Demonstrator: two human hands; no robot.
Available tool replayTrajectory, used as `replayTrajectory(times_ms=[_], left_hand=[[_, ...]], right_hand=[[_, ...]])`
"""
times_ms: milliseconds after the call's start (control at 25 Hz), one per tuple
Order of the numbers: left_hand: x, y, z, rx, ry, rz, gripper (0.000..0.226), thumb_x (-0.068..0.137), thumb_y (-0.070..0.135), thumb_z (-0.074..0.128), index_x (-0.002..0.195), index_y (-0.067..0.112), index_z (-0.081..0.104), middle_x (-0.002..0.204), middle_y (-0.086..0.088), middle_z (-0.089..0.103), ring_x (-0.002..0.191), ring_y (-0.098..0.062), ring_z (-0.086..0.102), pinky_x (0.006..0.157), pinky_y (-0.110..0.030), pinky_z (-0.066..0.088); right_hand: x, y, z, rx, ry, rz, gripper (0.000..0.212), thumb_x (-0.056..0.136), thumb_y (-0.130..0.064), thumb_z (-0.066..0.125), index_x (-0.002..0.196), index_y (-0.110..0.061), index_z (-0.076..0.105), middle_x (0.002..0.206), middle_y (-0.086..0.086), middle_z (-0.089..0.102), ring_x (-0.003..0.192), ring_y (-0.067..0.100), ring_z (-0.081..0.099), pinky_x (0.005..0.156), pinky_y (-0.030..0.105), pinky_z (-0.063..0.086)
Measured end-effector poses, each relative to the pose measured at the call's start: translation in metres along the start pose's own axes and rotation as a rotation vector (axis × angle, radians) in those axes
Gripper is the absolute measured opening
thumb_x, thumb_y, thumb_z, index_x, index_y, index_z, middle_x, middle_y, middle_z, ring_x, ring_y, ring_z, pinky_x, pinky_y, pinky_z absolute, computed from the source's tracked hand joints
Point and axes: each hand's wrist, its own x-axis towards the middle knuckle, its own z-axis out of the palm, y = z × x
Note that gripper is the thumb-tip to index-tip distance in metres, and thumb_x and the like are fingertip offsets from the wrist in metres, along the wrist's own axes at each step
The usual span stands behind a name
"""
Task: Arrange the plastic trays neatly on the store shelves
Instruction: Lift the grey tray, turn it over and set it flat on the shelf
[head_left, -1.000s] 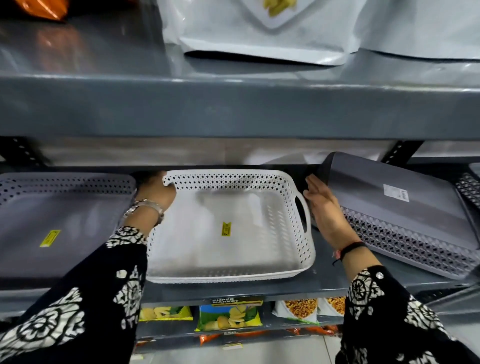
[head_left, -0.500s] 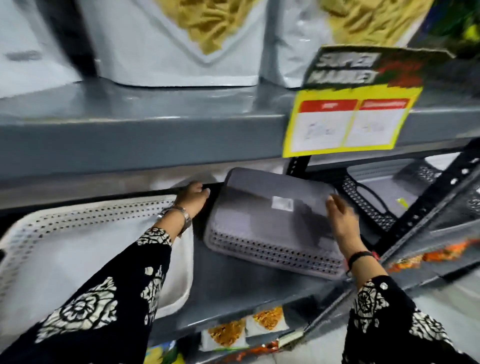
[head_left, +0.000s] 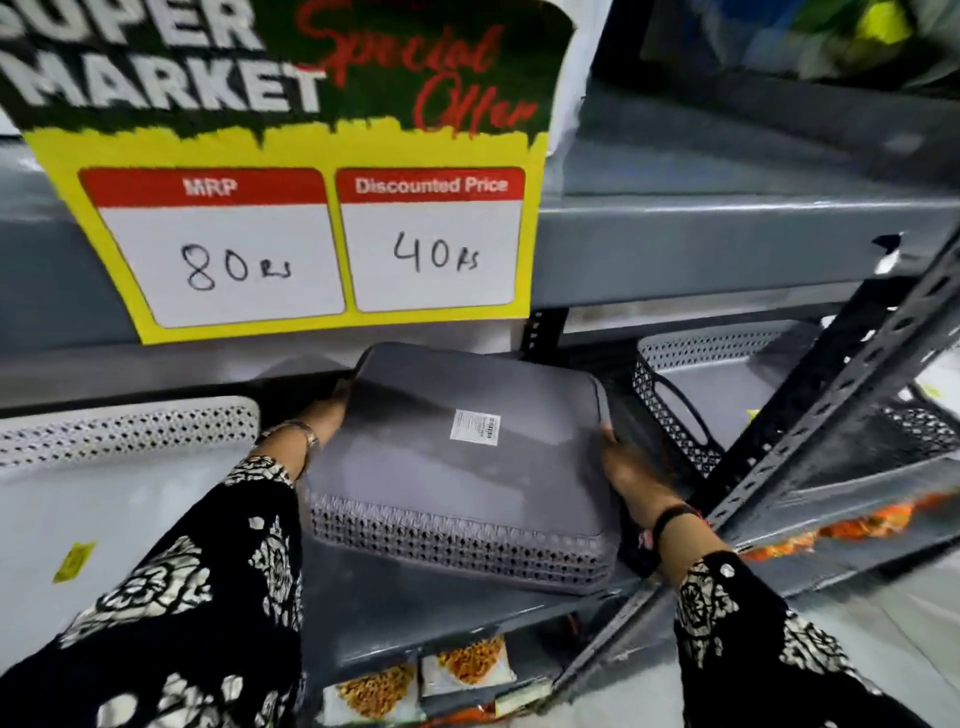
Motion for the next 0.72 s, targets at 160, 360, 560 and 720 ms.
replayTrajectory(times_ms=[160, 360, 560, 720], left_hand=[[0.006, -0.018, -0.012, -0.365, -0.033, -0.103, 0.063, 0.090, 0.056, 0.028, 0.110, 0.007, 0.062, 0.128, -0.020, 0.056, 0.121, -0.038, 0.052, 0.106, -0.039, 0.040], [-0.024, 0.011, -0.037, -0.886, -0.036, -0.068, 0.078, 0.082, 0.071, 0.008, 0.086, 0.021, 0.069, 0.065, -0.002, 0.078, 0.081, -0.024, 0.065, 0.090, -0.039, 0.047], [-0.068, 0.010, -0.056, -0.460, -0.186, -0.061, 0.052, 0.096, 0.037, 0.026, 0.064, 0.005, 0.051, 0.029, -0.007, 0.061, 0.024, -0.015, 0.057, 0.049, -0.025, 0.045], [-0.065, 0.011, -0.068, -0.175, -0.128, -0.070, 0.048, 0.092, -0.003, 0.035, 0.047, 0.006, 0.049, 0.032, -0.008, 0.052, 0.023, -0.015, 0.048, 0.028, -0.009, 0.034]], right_hand=[[0.000, -0.017, -0.001, 0.219, 0.071, -0.040, 0.046, 0.096, -0.034, 0.032, 0.131, -0.006, 0.044, 0.139, 0.018, 0.045, 0.128, 0.032, 0.041, 0.111, 0.038, 0.030], [0.012, -0.046, -0.014, 0.818, 0.007, -0.171, 0.041, 0.095, -0.037, 0.031, 0.126, -0.020, 0.051, 0.128, 0.009, 0.058, 0.123, 0.026, 0.051, 0.093, 0.034, 0.047], [0.003, -0.044, -0.028, 1.102, -0.234, -0.004, 0.093, 0.042, -0.072, 0.065, 0.119, -0.018, 0.059, 0.119, 0.012, 0.065, 0.109, 0.030, 0.061, 0.097, 0.049, 0.046], [-0.001, -0.045, -0.035, 1.072, -0.295, 0.024, 0.081, 0.053, -0.064, 0.063, 0.116, -0.013, 0.060, 0.109, 0.014, 0.069, 0.104, 0.033, 0.062, 0.095, 0.050, 0.046]])
